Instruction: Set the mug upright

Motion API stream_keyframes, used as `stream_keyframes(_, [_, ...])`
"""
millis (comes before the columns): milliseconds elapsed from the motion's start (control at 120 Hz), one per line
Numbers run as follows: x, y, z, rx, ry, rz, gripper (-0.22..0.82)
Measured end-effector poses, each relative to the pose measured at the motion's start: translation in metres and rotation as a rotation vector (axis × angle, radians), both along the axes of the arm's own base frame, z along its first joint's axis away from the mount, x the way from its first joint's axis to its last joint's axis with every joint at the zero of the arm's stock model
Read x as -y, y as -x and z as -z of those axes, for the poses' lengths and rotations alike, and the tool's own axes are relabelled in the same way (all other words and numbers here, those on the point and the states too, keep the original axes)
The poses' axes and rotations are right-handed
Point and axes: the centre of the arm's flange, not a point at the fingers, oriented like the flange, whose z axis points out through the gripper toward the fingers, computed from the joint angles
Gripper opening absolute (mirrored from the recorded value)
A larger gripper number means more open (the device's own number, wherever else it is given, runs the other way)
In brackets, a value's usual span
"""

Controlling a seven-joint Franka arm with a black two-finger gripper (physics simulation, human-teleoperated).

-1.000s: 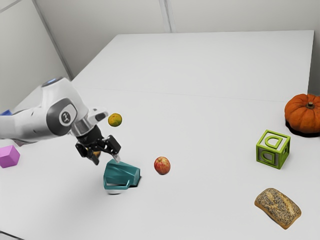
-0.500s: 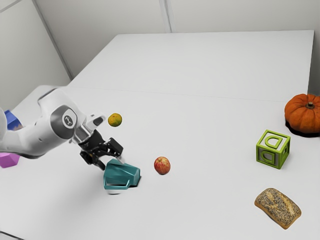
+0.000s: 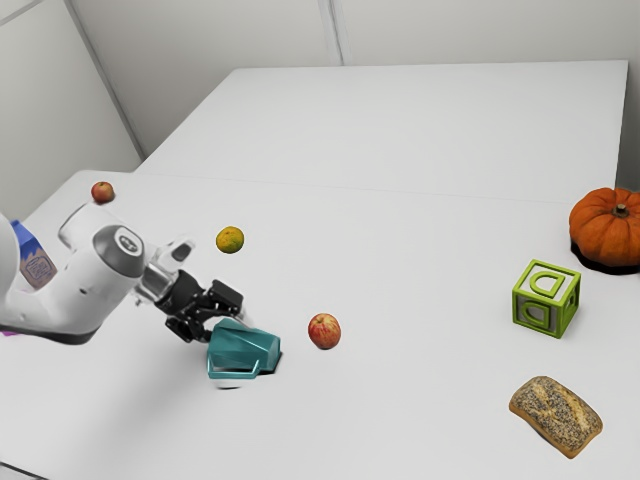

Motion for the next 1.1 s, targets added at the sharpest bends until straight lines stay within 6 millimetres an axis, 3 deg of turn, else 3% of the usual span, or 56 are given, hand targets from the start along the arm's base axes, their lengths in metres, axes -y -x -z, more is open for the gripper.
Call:
stream_keyframes(192, [-0.009,0.006,0.006,0.039,0.048,-0.006,0.58])
stream_keyframes(708, [-0.007,0.006,0.008,0.158,0.099,0.075,0.20])
stream_keyframes(1100, [-0.004,-0.002,-0.006,0.238,0.096,0.123,-0.04])
